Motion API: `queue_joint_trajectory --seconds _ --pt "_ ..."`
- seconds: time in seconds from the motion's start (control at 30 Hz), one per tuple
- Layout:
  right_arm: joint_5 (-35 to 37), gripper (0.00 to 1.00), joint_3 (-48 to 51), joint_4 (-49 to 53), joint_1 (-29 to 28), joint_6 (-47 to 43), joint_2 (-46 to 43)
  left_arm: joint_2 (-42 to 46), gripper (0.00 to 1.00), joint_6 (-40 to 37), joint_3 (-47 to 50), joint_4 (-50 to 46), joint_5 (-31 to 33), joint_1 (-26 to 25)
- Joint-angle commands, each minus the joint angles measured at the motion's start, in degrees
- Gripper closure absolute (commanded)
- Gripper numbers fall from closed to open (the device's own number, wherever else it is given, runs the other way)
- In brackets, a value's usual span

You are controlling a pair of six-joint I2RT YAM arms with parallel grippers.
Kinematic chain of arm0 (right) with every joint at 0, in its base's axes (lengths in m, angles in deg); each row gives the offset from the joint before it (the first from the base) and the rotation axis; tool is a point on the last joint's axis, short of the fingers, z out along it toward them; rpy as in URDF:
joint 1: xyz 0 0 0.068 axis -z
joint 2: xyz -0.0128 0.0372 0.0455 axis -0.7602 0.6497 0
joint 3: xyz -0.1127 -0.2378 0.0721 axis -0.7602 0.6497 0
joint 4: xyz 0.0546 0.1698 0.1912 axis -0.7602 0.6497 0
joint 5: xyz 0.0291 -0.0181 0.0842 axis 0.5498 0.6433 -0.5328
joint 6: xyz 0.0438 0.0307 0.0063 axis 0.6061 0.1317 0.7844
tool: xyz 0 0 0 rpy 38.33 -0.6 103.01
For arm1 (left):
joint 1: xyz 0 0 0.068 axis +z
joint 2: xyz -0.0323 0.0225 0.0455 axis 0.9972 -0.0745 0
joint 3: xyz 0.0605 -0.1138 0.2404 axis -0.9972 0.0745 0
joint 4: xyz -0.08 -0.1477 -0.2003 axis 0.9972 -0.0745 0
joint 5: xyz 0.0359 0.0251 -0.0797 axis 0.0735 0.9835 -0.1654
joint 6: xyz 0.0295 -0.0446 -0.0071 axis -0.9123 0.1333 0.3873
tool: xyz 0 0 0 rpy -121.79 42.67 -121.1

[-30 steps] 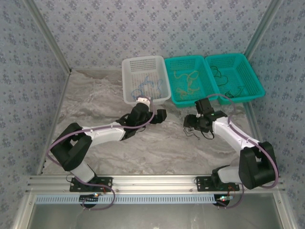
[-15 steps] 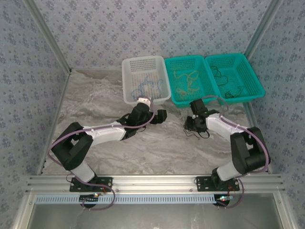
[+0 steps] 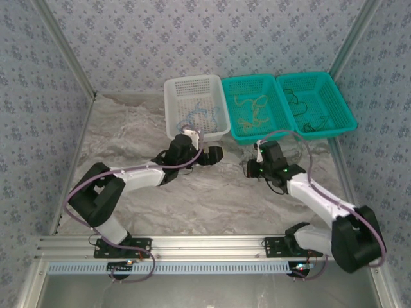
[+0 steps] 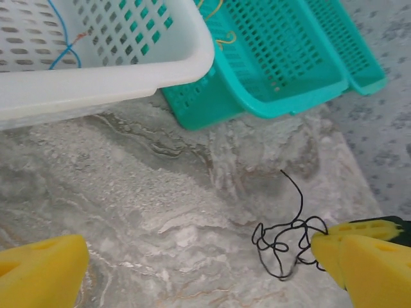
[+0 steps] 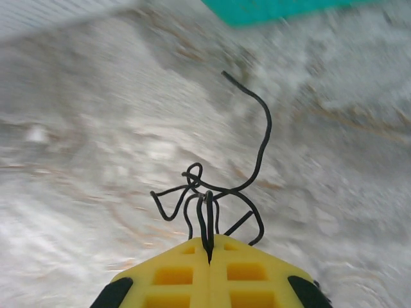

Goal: Untangle the cables

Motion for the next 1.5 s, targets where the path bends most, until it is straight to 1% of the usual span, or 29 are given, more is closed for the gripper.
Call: queue_joint_trajectory --seconds 0.0,0.07,0.23,0.33,0.43,0.47,0.57,0.63,0.73,0.83,0.87,1.03,1.13,1.23,1.3,1.37,1.4,1.47 --pt "-8.7 1.00 1.9 -6.4 -0.2 -3.3 -4.3 1.1 0.01 -0.9 -0.9 3.9 -11.8 0.5" --pt "-10.8 1.00 2.0 -7.5 -0.2 -3.3 -5.8 1.1 0.01 -2.8 -1.4 3.8 -15.5 0.5" --pt "-15.9 1.00 0.5 -9.5 -0.1 -2.6 -7.2 2.1 0.05 -6.8 -1.2 4.0 -19.8 0.7" --pt "-19.3 1.00 -1.1 -9.5 -0.1 -2.3 -7.2 2.8 0.09 -9.4 -0.9 4.0 -22.3 1.0" --pt "-21.5 1.00 -2.1 -9.3 0.2 -1.8 -7.5 3.1 0.11 -9.5 0.6 8.5 -28.1 2.2" --pt "-22.6 1.00 -2.4 -9.6 0.5 -1.2 -7.7 3.3 0.14 -9.7 0.7 9.3 -29.6 2.4" --pt "-25.9 1.00 -3.0 -11.0 1.8 0.8 -8.3 4.5 0.22 -12.0 1.5 8.7 -29.5 2.3" --pt "-27.3 1.00 -3.5 -11.5 2.4 1.8 -8.4 5.7 0.25 -13.6 2.2 8.7 -29.6 1.9" --pt "-29.7 1.00 -4.2 -12.5 3.0 2.9 -8.1 7.1 0.30 -17.4 1.9 5.4 -28.3 1.0" --pt "-31.6 1.00 -4.4 -14.1 3.1 4.1 -7.7 6.6 0.35 -20.0 -0.1 2.3 -27.6 0.2" --pt "-32.1 1.00 -4.4 -14.5 3.1 4.4 -7.5 6.0 0.38 -19.9 -0.6 2.6 -27.8 0.2" --pt "-32.3 1.00 -3.9 -14.9 3.8 5.7 -8.2 4.3 0.64 -18.3 -0.3 6.3 -27.2 0.4" --pt "-33.2 1.00 -3.8 -14.3 4.2 5.9 -8.5 4.7 0.73 -17.5 0.6 8.1 -25.9 0.5" --pt "-34.1 1.00 -3.8 -14.2 4.4 6.1 -8.5 5.3 0.80 -17.6 0.6 7.8 -24.2 0.5" --pt "-34.7 1.00 -3.8 -14.5 4.5 6.3 -8.5 5.2 0.79 -17.9 0.2 6.7 -23.2 0.5" --pt "-35.3 1.00 -3.8 -15.0 4.5 6.7 -8.4 5.1 0.67 -18.1 -0.7 3.7 -20.4 0.5" --pt "-35.6 1.00 -3.8 -15.3 4.5 6.9 -8.3 5.0 0.65 -18.2 -1.1 2.7 -19.4 0.6" --pt "-36.3 1.00 -3.8 -15.7 4.5 7.0 -8.0 4.6 0.58 -18.5 -1.6 2.7 -19.8 0.8"
